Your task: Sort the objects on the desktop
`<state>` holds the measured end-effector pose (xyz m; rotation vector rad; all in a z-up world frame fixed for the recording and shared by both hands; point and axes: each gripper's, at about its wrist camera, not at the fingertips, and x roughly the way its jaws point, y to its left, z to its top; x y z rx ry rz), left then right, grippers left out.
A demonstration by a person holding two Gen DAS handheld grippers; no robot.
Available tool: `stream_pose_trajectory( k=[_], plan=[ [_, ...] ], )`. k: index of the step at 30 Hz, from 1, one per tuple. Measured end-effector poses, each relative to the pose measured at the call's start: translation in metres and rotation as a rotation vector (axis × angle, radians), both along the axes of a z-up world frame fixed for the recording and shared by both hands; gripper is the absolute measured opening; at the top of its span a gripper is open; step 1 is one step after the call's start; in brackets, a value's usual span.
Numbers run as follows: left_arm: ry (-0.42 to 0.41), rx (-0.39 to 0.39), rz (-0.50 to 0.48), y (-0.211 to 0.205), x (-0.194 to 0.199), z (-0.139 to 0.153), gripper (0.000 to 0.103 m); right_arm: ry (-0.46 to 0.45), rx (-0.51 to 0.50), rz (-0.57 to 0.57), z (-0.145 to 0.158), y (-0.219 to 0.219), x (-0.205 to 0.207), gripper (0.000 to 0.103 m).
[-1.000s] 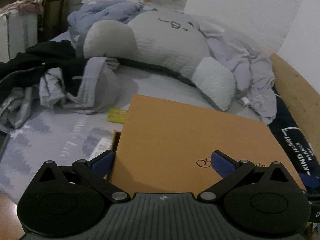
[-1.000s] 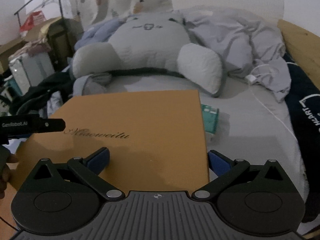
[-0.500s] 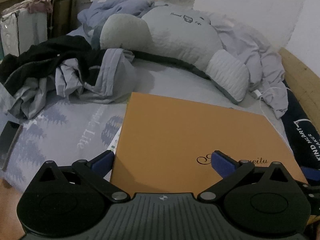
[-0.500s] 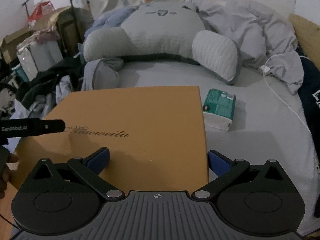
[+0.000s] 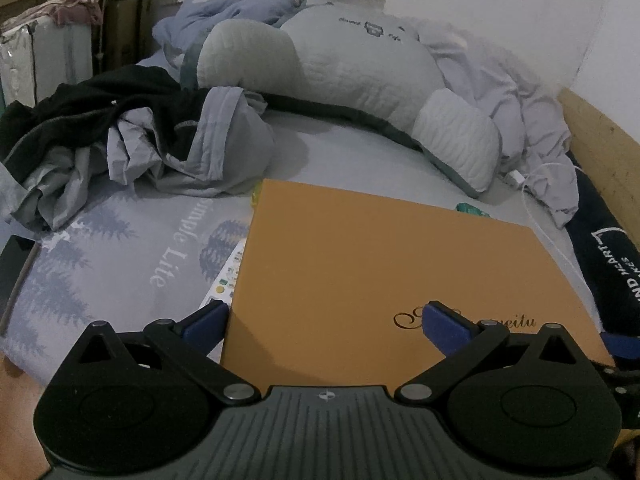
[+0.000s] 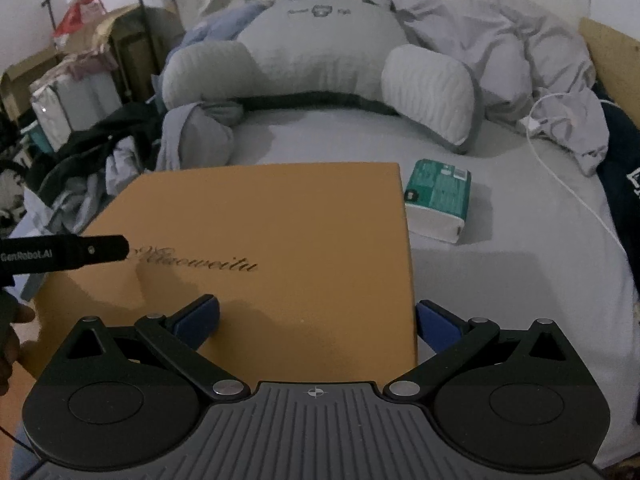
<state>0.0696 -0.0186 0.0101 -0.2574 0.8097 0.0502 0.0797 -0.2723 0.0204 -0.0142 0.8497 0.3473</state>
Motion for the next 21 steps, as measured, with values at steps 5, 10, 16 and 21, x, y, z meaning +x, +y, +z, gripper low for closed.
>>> stream_pose_trajectory(
  k=[5, 10, 16, 21],
  plan=[
    [0.005, 0.018, -0.006, -0.006, 0.002, -0.005, 0.103, 0.023, 0.002, -0.005, -0.015, -0.002, 0.003, 0.103],
    [0.017, 0.031, -0.016, -0.010, 0.009, -0.010, 0.103, 0.026, -0.010, -0.003, -0.021, -0.003, 0.009, 0.103],
    [0.021, 0.036, -0.007, -0.012, 0.014, -0.014, 0.103, 0.036, -0.012, 0.000, -0.027, -0.002, 0.019, 0.103],
    [0.028, 0.051, -0.016, -0.016, 0.017, -0.018, 0.103, 0.048, 0.001, -0.006, -0.033, -0.005, 0.027, 0.103]
  ],
)
